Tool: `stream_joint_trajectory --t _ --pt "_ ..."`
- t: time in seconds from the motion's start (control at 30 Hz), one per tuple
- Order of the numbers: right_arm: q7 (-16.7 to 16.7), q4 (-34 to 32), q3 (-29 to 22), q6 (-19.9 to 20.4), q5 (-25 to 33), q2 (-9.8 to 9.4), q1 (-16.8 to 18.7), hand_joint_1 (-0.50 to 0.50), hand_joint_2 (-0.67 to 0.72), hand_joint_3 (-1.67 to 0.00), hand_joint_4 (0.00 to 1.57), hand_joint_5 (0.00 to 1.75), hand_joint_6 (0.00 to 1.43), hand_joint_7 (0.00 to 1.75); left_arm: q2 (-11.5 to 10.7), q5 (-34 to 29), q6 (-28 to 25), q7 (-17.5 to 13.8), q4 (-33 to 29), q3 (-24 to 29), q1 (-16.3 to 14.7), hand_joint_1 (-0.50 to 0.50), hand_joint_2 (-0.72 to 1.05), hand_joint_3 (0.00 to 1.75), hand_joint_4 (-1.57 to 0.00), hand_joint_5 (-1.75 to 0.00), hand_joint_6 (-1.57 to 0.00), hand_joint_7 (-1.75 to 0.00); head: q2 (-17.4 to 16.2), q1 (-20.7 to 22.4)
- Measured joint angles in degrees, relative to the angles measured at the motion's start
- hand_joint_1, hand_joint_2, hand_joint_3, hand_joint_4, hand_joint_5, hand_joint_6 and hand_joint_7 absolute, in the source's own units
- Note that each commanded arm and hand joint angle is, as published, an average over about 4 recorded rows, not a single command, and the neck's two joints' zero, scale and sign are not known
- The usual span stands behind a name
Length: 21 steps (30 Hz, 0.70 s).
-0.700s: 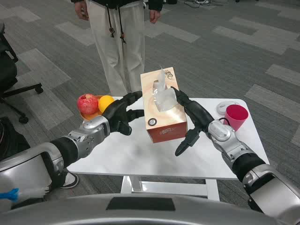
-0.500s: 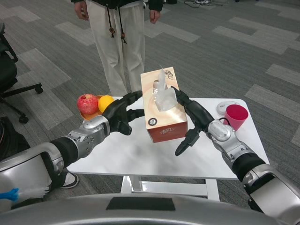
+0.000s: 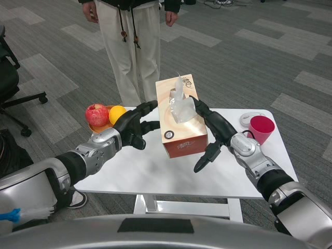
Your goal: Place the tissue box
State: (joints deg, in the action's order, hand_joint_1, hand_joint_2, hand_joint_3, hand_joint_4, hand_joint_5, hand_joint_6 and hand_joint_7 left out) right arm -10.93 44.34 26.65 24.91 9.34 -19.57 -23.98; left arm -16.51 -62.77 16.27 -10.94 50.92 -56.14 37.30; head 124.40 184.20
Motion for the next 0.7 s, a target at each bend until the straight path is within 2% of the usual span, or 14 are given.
stream_joint_trajectory --t 0.33,0.4,0.7 --pt "0.00 0.04 0.00 0.00 0.02 0.00 0.00 -0.08 0.15 -0.16 0.00 0.10 0.00 0.00 0.00 0.12 0.00 0.00 0.00 0.15 -0.01 0.50 -0.64 0.09 0.00 -1.03 0.00 -0.21 -0.11 0.05" --pt "0.00 0.24 0.00 0.00 0.02 0.00 0.00 -0.08 0.15 -0.16 0.00 0.10 0.00 0.00 0.00 0.19 0.00 -0.02 0.00 0.16 -0.01 0.50 -0.64 0.04 0.00 -1.03 0.00 -0.21 -0.15 0.05" --pt "-0.02 3.09 0.34 0.02 0.02 0.24 0.10 -0.08 0.15 -0.16 0.00 0.10 0.00 0.00 0.08 0.34 0.00 -0.60 0.01 0.23 -0.01 0.50 -0.64 0.09 0.00 -1.03 0.00 -0.21 -0.17 0.07"
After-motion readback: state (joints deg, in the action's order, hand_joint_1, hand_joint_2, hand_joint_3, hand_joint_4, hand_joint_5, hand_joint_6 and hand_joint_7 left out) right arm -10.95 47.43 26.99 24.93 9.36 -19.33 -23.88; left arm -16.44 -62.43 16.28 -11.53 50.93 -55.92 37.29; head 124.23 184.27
